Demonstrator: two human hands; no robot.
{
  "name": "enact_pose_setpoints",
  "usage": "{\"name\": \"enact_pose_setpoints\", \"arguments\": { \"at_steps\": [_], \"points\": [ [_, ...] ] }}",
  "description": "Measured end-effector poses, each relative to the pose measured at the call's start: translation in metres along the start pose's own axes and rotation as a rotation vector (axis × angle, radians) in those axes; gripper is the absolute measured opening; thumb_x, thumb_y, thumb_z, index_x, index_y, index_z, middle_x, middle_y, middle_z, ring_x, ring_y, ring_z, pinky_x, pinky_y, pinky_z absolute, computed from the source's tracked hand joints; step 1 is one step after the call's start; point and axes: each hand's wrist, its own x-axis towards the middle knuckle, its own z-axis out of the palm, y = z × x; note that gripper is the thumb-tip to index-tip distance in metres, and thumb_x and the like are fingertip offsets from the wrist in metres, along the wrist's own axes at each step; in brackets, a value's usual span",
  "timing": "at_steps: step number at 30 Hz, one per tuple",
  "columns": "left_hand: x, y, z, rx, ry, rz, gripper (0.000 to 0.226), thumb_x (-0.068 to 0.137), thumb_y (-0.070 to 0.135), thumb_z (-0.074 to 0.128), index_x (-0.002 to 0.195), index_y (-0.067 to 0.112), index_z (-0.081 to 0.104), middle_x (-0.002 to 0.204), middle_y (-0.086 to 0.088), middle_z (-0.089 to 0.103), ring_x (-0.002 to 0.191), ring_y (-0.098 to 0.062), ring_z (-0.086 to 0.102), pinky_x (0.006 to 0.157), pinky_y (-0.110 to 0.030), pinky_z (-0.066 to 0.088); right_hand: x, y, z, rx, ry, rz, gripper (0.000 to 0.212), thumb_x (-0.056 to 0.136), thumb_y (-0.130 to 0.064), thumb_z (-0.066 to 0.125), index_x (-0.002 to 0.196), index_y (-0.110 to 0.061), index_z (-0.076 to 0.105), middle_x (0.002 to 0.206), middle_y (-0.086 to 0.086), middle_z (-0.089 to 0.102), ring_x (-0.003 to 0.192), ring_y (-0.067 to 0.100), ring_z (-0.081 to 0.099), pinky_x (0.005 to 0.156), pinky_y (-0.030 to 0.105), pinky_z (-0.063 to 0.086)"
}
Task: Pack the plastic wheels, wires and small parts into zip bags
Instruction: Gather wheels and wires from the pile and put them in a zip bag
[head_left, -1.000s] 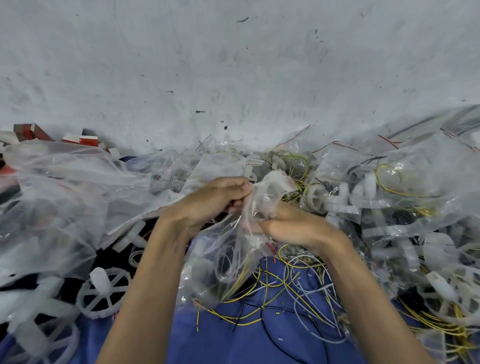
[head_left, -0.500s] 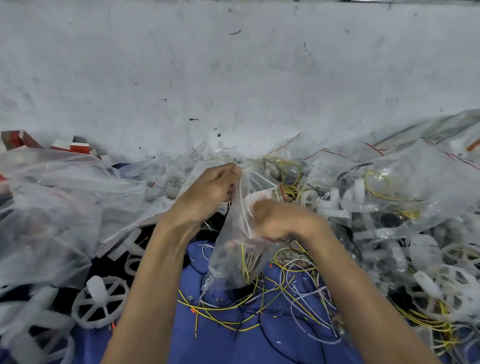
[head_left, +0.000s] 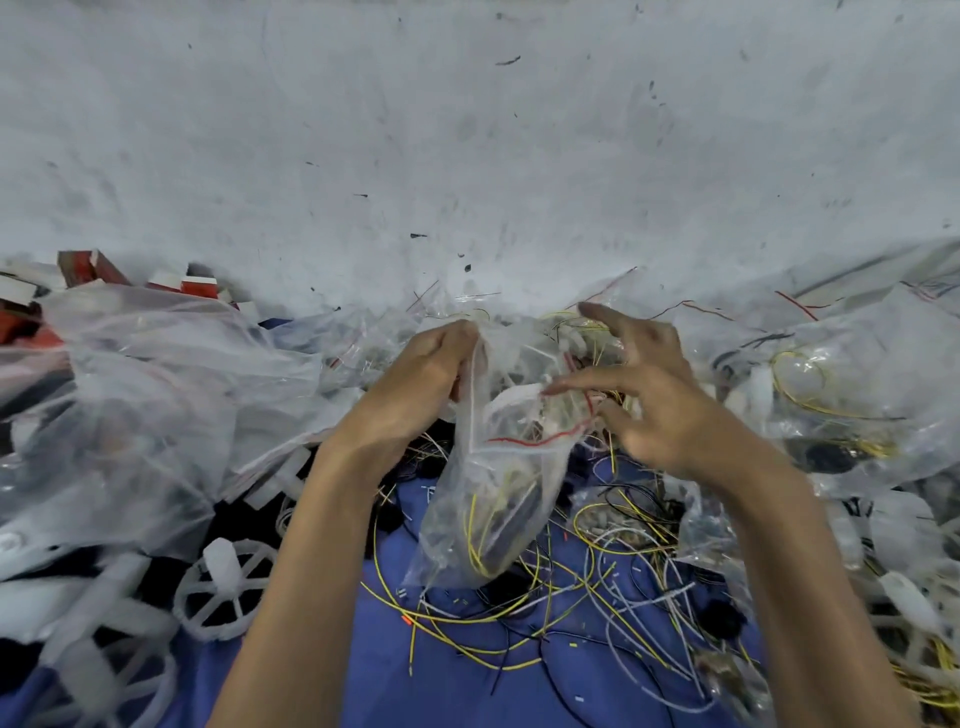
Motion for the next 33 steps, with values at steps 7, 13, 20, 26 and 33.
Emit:
{"name": "enact_pose_setpoints", "arguments": {
  "at_steps": [7,13,20,26,33],
  "points": [
    [-0.011,0.024,-0.002,0.317,-0.105,0.156,0.015,0.094,0.035,0.050,0.082,0.025,0.050,0.083,0.005,0.048,0.072,-0.004,0.048,0.065,-0.014,0.040,0.009,0.009,0.025,0.276,0.005,-0.047,0.029,0.077,0.003,0.065,0.084,-0.025,0.063,0.089,-0.011,0.065,0.088,-0.001,0.059,0.083,0.022,0.047],
    [-0.039,0.053,-0.019,0.670,-0.460,0.207,0.046,0.047,0.073,0.068,0.085,0.047,0.062,0.121,0.026,0.030,0.115,0.008,0.037,0.091,-0.013,0.037,0.010,0.013,0.026,0.193,0.096,-0.135,0.014,0.076,0.003,0.068,0.084,-0.009,0.069,0.096,0.002,0.064,0.093,0.012,0.058,0.084,0.017,0.041],
    [-0.039,0.044,-0.035,0.837,-0.399,0.015,0.016,0.066,0.038,0.080,0.074,0.040,0.066,0.091,0.016,0.063,0.089,0.000,0.058,0.089,-0.033,0.048,0.003,0.017,0.009,0.350,0.194,0.024,0.013,0.072,-0.004,0.075,0.075,-0.017,0.071,0.075,-0.005,0.066,0.073,0.011,0.061,0.073,0.025,0.049],
    [-0.029,0.031,-0.051,0.499,-0.005,0.161,0.013,0.079,0.015,0.071,0.069,0.019,0.064,0.067,0.002,0.066,0.063,-0.004,0.059,0.066,-0.027,0.047,-0.004,0.008,-0.009,0.611,0.296,0.043,0.011,0.064,-0.026,0.073,0.072,-0.025,0.066,0.069,-0.010,0.067,0.068,0.006,0.063,0.068,0.020,0.054],
    [-0.015,0.010,-0.047,0.196,0.118,0.248,0.012,0.082,0.004,0.065,0.076,0.012,0.057,0.060,0.005,0.065,0.057,-0.007,0.060,0.058,-0.019,0.048,-0.003,0.010,-0.011,0.849,0.382,0.004,0.014,0.069,-0.019,0.068,0.080,-0.022,0.062,0.070,-0.016,0.064,0.072,-0.001,0.060,0.069,0.014,0.049]
  ]
}}
